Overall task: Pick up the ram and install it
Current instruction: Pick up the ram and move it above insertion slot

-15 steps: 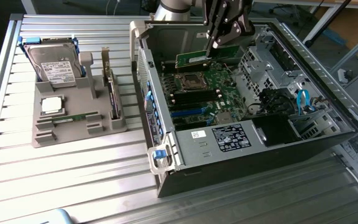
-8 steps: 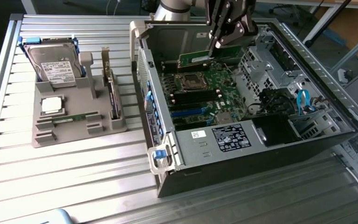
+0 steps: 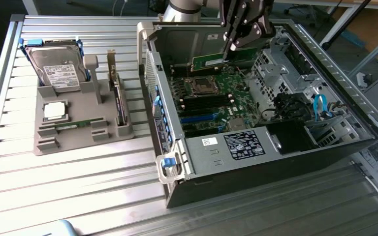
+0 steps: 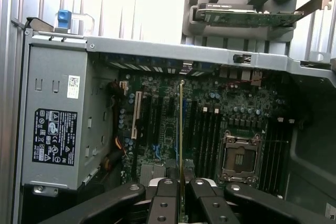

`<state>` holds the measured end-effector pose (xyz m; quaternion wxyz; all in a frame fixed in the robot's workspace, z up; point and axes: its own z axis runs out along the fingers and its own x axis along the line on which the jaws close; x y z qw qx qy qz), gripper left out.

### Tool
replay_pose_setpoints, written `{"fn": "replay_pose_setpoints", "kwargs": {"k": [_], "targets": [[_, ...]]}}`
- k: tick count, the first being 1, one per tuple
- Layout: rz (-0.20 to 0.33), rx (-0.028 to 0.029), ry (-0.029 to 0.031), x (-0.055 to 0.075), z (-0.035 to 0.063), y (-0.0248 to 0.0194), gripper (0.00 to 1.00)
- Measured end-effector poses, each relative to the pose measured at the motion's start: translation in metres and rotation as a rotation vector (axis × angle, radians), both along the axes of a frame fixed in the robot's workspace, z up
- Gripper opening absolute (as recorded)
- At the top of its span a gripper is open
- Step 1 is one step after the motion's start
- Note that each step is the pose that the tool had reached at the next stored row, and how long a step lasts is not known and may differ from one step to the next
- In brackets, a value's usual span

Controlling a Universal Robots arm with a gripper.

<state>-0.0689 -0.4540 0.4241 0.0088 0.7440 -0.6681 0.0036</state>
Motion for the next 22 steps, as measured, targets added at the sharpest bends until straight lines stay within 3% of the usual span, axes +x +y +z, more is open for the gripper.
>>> {"fn": "replay_pose_setpoints", "kwargs": {"k": [22], "targets": [[0.000,0.0000,0.0000,0.018,-0.0001,0.0002,0.14]]}}
